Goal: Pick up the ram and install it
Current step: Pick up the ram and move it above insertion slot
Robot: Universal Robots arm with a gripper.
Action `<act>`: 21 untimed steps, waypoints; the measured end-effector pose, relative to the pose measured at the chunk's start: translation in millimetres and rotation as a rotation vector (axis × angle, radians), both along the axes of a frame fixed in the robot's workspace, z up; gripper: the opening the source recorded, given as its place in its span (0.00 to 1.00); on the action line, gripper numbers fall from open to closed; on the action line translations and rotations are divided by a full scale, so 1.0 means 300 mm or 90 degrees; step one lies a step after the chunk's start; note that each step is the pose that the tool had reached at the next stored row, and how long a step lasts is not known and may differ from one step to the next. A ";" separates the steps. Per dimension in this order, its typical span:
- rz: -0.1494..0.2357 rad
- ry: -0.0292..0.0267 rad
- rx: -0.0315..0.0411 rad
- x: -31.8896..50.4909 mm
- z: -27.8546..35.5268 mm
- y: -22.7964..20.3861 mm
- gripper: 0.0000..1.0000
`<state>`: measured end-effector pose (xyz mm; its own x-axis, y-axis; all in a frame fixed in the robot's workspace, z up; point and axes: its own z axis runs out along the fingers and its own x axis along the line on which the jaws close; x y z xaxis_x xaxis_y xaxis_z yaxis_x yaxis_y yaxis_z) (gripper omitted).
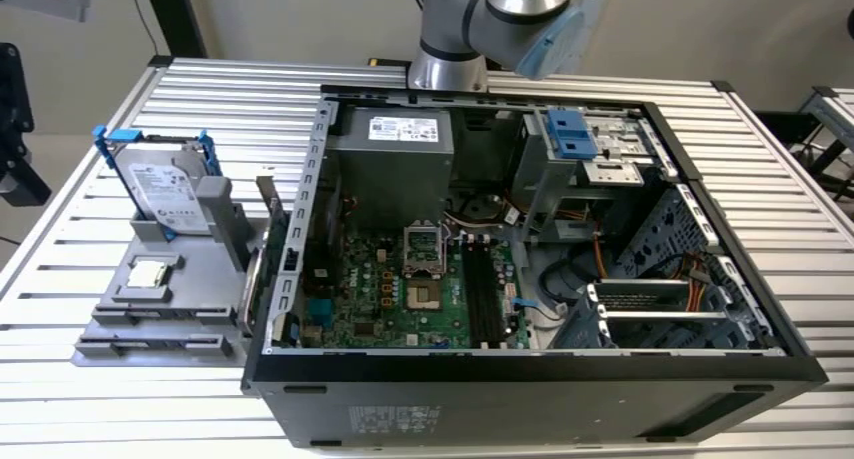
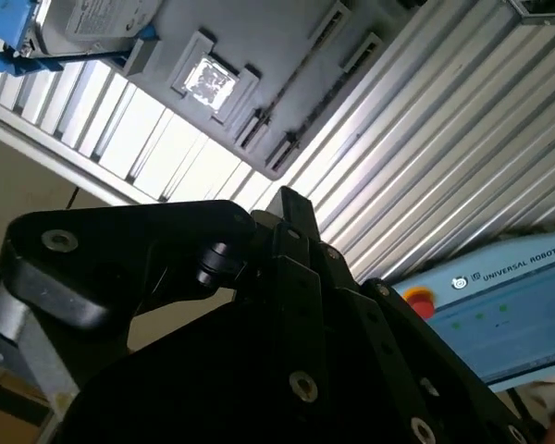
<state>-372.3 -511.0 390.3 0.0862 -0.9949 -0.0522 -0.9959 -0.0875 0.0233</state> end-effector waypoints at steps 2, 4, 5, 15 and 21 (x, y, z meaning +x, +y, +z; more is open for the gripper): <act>0.000 -0.0001 0.0003 0.000 0.000 0.000 0.00; 0.000 -0.0001 0.0004 0.000 0.000 0.000 0.00; 0.000 0.0000 0.0004 0.000 0.000 0.000 0.00; 0.000 -0.0001 0.0006 0.000 0.000 0.000 1.00; 0.000 0.0000 0.0007 0.000 0.000 0.000 1.00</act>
<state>-372.3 -511.1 390.3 0.0864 -0.9948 -0.0534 -0.9959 -0.0877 0.0232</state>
